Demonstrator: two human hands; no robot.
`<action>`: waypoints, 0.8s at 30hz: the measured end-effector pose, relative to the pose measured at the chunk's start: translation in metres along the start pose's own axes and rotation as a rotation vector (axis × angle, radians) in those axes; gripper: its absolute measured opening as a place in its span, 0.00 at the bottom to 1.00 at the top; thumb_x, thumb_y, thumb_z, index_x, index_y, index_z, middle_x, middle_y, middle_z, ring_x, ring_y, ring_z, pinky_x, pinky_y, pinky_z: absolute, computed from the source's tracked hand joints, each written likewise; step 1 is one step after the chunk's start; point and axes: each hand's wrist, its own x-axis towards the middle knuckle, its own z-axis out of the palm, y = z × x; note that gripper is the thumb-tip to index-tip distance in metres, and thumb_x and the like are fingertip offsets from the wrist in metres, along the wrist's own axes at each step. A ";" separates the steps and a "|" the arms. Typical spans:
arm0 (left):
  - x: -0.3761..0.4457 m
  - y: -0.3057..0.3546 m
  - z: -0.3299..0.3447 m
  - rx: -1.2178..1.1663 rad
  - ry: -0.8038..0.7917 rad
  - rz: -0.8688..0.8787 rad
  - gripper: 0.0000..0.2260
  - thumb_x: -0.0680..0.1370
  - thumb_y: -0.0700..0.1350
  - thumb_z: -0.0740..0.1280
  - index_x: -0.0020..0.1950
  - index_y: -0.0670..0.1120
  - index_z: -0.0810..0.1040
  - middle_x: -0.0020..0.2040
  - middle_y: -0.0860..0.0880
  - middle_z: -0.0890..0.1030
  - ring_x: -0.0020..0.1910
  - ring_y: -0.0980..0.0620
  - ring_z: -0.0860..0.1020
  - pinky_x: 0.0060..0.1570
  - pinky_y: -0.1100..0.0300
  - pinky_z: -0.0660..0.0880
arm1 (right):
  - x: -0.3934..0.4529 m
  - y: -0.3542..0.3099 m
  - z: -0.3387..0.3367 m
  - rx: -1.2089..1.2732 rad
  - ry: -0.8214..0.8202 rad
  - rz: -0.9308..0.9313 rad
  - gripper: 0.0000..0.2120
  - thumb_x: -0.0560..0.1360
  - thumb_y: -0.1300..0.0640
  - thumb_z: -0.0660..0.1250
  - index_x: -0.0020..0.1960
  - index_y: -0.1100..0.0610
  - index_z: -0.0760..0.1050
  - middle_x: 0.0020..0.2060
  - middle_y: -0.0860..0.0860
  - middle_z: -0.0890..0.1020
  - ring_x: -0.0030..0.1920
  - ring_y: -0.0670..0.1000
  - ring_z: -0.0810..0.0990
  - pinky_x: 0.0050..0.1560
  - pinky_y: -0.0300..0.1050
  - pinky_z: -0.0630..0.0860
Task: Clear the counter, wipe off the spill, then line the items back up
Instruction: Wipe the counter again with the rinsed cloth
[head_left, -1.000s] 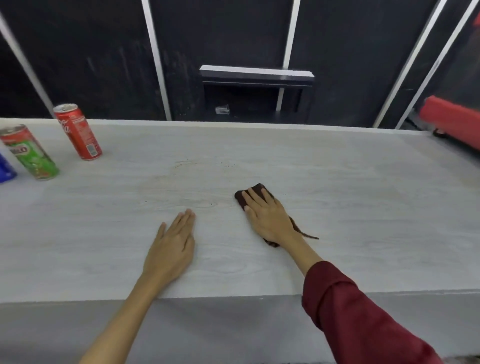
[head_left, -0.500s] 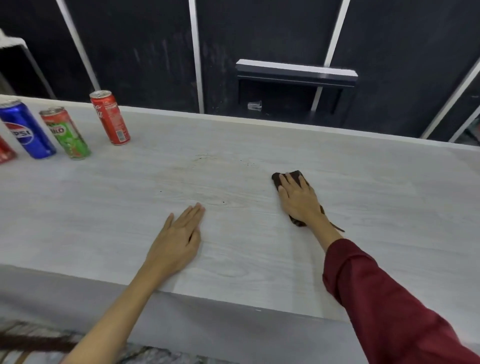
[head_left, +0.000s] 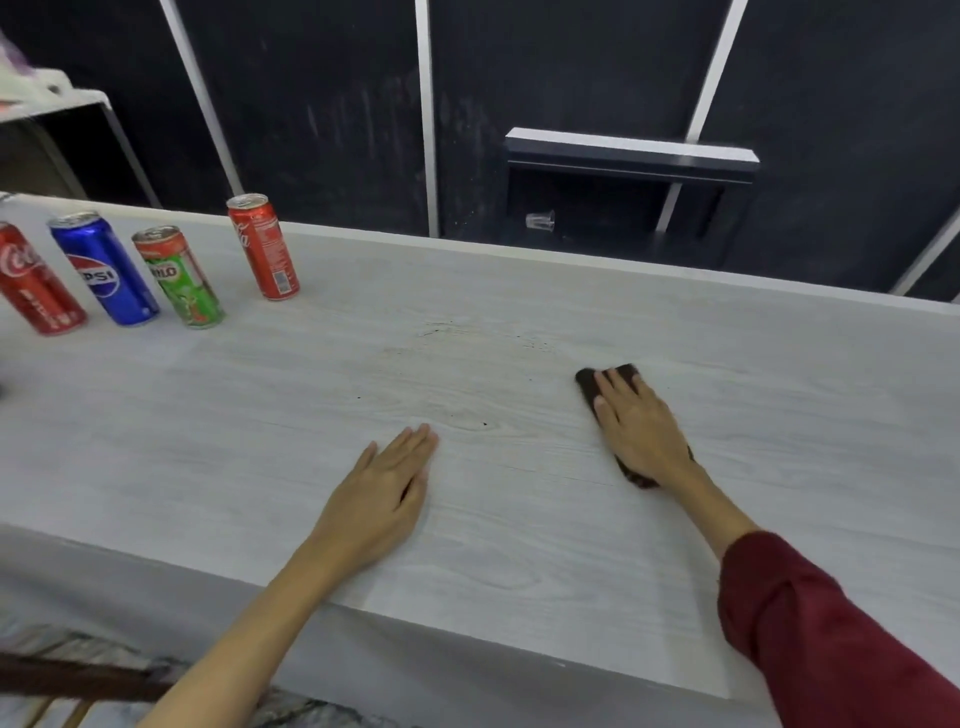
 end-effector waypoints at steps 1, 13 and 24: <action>0.003 -0.012 -0.007 0.006 0.013 -0.029 0.25 0.78 0.53 0.43 0.76 0.52 0.52 0.75 0.59 0.49 0.73 0.65 0.45 0.72 0.62 0.42 | 0.017 -0.007 0.003 0.006 -0.019 0.055 0.25 0.80 0.47 0.43 0.75 0.54 0.53 0.76 0.51 0.57 0.76 0.56 0.52 0.74 0.53 0.52; 0.025 -0.116 -0.048 0.111 0.051 -0.230 0.29 0.75 0.53 0.41 0.76 0.45 0.48 0.77 0.50 0.47 0.76 0.55 0.47 0.74 0.55 0.43 | -0.030 -0.156 0.028 0.094 -0.161 -0.296 0.34 0.70 0.36 0.27 0.74 0.44 0.42 0.71 0.36 0.43 0.72 0.40 0.38 0.73 0.41 0.40; 0.037 -0.163 -0.085 -0.002 -0.092 -0.100 0.24 0.81 0.52 0.46 0.76 0.48 0.48 0.77 0.54 0.48 0.75 0.59 0.47 0.73 0.60 0.43 | 0.071 -0.253 0.064 0.036 -0.063 -0.087 0.36 0.71 0.42 0.30 0.75 0.52 0.52 0.76 0.49 0.56 0.76 0.54 0.50 0.74 0.53 0.51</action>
